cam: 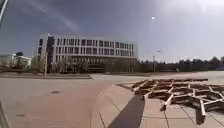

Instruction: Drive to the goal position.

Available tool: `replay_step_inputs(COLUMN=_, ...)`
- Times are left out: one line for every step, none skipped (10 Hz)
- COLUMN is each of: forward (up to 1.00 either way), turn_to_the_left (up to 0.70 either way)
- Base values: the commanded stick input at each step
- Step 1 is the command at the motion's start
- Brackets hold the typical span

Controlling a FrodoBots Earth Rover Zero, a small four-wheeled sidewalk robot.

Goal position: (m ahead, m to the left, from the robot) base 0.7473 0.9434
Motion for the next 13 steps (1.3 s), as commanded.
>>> replay_step_inputs(forward=0.05, turn_to_the_left=0.0)
replay_step_inputs(forward=0.05, turn_to_the_left=0.0)
replay_step_inputs(forward=0.05, turn_to_the_left=0.0)
replay_step_inputs(forward=0.05, turn_to_the_left=0.0)
replay_step_inputs(forward=0.05, turn_to_the_left=0.0)
replay_step_inputs(forward=0.05, turn_to_the_left=0.0)
replay_step_inputs(forward=0.05, turn_to_the_left=0.0)
replay_step_inputs(forward=0.05, turn_to_the_left=0.0)
replay_step_inputs(forward=0.05, turn_to_the_left=0.0)
replay_step_inputs(forward=0.05, turn_to_the_left=0.0)
replay_step_inputs(forward=0.05, turn_to_the_left=0.0)
replay_step_inputs(forward=0.05, turn_to_the_left=0.0)
replay_step_inputs(forward=0.05, turn_to_the_left=0.0)
